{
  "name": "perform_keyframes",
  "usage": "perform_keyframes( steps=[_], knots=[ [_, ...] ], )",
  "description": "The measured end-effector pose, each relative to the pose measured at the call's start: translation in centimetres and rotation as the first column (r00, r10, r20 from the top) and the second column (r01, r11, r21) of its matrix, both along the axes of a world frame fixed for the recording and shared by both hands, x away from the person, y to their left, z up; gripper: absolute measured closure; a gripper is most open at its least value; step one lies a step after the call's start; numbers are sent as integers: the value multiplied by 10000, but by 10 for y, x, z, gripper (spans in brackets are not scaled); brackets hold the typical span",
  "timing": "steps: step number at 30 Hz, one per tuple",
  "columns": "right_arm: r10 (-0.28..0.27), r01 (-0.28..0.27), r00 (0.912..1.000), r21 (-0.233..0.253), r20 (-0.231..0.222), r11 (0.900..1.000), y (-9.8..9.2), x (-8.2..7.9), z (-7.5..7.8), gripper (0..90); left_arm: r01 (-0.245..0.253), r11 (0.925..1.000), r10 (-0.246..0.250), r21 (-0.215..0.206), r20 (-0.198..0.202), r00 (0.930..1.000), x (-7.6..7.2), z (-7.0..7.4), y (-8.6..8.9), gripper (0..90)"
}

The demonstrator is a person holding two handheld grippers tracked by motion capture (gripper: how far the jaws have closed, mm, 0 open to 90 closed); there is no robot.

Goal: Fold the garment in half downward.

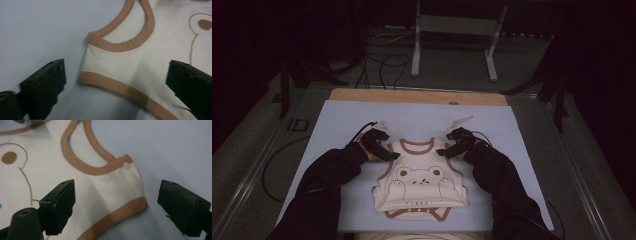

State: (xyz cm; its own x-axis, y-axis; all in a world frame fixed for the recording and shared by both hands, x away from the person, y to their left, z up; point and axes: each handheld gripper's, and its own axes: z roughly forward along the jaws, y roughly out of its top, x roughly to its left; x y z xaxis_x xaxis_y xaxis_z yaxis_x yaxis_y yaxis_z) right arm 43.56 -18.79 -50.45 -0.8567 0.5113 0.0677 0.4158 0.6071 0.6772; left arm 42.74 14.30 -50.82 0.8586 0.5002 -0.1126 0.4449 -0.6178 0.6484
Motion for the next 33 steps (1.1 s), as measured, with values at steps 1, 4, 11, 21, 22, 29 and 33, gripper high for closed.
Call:
perform_keyframes(
  steps=[1, 4, 11, 21, 22, 29, 33],
  knots=[
    [12, -12, 10000, -60, -36, 10000, 0, 1, -1, 155, -39, 10000, 39, 1, -1, 10000, 1, -1, 0, 50],
    [-26, 26, 10000, -37, -32, 10000, -1, 5, -3, 194, -136, 9998, 135, 149, 41, 9999, 3, -4, 0, 108],
    [-102, 102, 9999, -327, -6, 9994, 1, 12, -10, 286, -276, 9991, 270, 309, 183, 9995, 6, -9, -1, 240],
    [-129, 137, 9999, -732, 112, 9972, 3, 13, -13, 436, -387, 9982, 353, 460, 735, 9967, 4, -12, -3, 365],
    [-51, 64, 9999, -761, 165, 9971, 3, 13, -13, 458, -391, 9982, 356, 457, 757, 9965, 3, -12, -4, 375],
    [73, -74, 10000, -758, -15, 9971, 5, 8, -10, 617, -207, 9982, 176, 572, 548, 9983, 3, -9, -9, 530],
    [329, -321, 9994, -980, 58, 9947, 7, 7, -9, 734, -79, 9981, 57, 616, 363, 9993, 3, -7, -10, 638]
  ],
)
